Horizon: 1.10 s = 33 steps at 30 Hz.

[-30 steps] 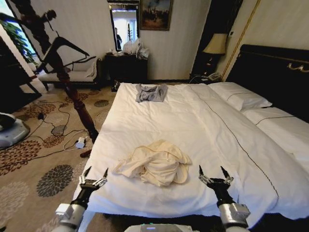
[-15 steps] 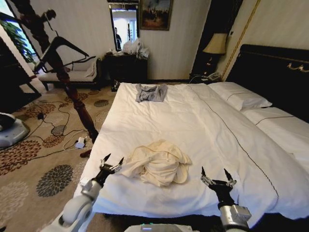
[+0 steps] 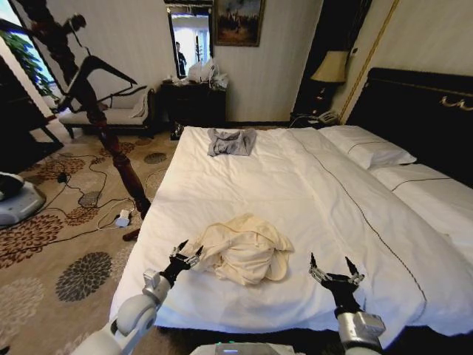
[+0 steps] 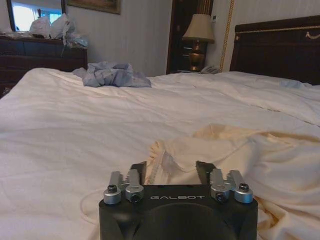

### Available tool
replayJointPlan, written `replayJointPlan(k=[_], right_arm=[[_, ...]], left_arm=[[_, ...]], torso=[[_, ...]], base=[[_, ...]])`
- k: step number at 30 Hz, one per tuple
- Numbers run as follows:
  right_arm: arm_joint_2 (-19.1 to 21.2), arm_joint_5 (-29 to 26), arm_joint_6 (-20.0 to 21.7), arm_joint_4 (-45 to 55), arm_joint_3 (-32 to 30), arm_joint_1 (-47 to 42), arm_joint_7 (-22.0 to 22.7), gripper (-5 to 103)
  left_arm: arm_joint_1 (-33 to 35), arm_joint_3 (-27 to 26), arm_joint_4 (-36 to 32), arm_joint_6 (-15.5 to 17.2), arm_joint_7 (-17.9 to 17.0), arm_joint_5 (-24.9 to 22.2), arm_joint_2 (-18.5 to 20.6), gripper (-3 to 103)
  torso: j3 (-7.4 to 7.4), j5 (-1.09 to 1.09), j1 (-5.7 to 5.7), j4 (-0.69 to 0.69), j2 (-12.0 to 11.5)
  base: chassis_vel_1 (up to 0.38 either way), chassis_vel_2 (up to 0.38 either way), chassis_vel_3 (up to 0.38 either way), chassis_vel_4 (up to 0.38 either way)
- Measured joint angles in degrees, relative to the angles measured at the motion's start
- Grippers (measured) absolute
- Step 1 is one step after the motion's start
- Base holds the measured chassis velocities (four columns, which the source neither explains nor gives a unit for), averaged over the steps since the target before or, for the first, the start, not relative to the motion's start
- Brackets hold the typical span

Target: Pick up the clothes from the bed and hang them on the clothes hanger.

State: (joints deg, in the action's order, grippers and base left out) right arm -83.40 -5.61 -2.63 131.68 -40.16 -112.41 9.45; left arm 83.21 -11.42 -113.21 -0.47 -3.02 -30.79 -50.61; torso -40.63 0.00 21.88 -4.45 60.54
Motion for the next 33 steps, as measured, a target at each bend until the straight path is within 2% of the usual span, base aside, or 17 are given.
replayJointPlan(k=[2, 4, 5, 6, 10, 12, 14, 15, 16, 21, 25, 29, 33], right_arm=[[0.37, 0.0, 0.0, 0.04, 0.28, 0.07, 0.09, 100], [0.48, 0.0, 0.0, 0.07, 0.29, 0.12, 0.15, 100], [0.55, -0.02, 0.0, 0.12, 0.29, 0.16, 0.21, 100], [0.55, -0.02, 0.0, 0.12, 0.29, 0.16, 0.21, 100], [0.9, -0.13, -0.01, 0.37, 0.19, 0.15, 0.45, 100], [1.03, -0.19, -0.01, 0.37, 0.19, 0.15, 0.5, 100], [1.26, -0.39, -0.01, 0.37, 0.24, 0.16, 0.58, 100], [1.26, -0.39, -0.01, 0.37, 0.24, 0.16, 0.58, 100], [1.28, -0.52, -0.01, 0.37, 0.3, 0.16, 0.61, 100], [1.65, -0.96, 0.03, 0.29, 0.41, 0.05, 0.73, 100], [2.49, -1.38, 0.17, -0.2, 0.42, 0.09, 0.74, 100], [4.57, -0.77, 0.38, -1.66, 0.37, 0.92, 0.71, 100], [8.96, 1.76, 0.97, -5.83, 0.85, 3.53, 0.08, 100]], left_arm=[[0.08, 0.23, 0.17, 0.07, -0.19, 0.54, -0.01, 46], [0.14, 0.24, 0.29, 0.07, -0.28, 0.71, -0.01, 46], [0.19, 0.23, 0.35, 0.07, -0.4, 0.78, -0.02, 40], [0.19, 0.23, 0.35, 0.07, -0.4, 0.78, -0.02, 40], [0.75, -0.63, 0.12, -0.09, -0.87, 0.77, -0.3, 18], [0.99, -0.84, -0.08, -0.14, -0.94, 0.76, -0.46, 18], [1.7, -1.23, -0.41, -0.33, -1.05, 0.91, -1.07, 7], [1.7, -1.23, -0.41, -0.33, -1.05, 0.91, -1.07, 7], [2.04, -1.32, -0.51, -0.41, -1.07, 0.95, -1.34, 3], [2.91, -2.16, -0.87, -0.91, -1.23, 1.17, -1.84, 1], [3.48, -5.22, -1.55, -1.17, -1.82, 0.24, -2.07, 1], [3.83, -9.46, -2.36, -1.12, -2.6, -2.24, -2.21, 1], [3.69, -13.34, -2.92, -0.42, -3.43, -5.62, -0.78, 1]], torso=[[0.0, 0.0, 0.0, 0.0, 0.0], [0.0, 0.0, 0.0, 0.0, 0.0], [0.0, 0.01, 0.0, 0.0, 0.0], [0.0, 0.01, 0.0, 0.0, 0.0], [0.0, 0.0, 0.0, 0.0, 0.0], [0.01, 0.0, 0.0, 0.0, 0.0], [0.01, 0.0, 0.0, 0.0, 0.0], [0.01, 0.0, 0.0, 0.0, 0.0], [0.01, 0.0, 0.0, 0.0, 0.0], [0.01, 0.0, 0.0, 0.0, 0.0], [0.01, 0.0, 0.0, -0.01, 0.0], [0.01, 0.0, 0.0, 0.0, 0.0], [0.0, 0.01, 0.0, -0.01, 0.0]], base=[[0.0, 0.0, 0.0, 0.0], [0.0, 0.0, 0.0, 0.0], [0.0, 0.0, 0.0, 0.0], [0.0, 0.0, 0.0, 0.0], [0.0, 0.0, 0.0, 0.0], [0.0, 0.0, 0.0, 0.0], [0.0, 0.0, 0.0, 0.0], [0.0, 0.0, 0.0, 0.0], [0.0, 0.0, 0.0, 0.0], [0.0, 0.0, 0.0, 0.0], [0.0, 0.0, 0.0, 0.0], [0.0, 0.0, 0.0, 0.0], [0.0, 0.0, 0.0, 0.0]])
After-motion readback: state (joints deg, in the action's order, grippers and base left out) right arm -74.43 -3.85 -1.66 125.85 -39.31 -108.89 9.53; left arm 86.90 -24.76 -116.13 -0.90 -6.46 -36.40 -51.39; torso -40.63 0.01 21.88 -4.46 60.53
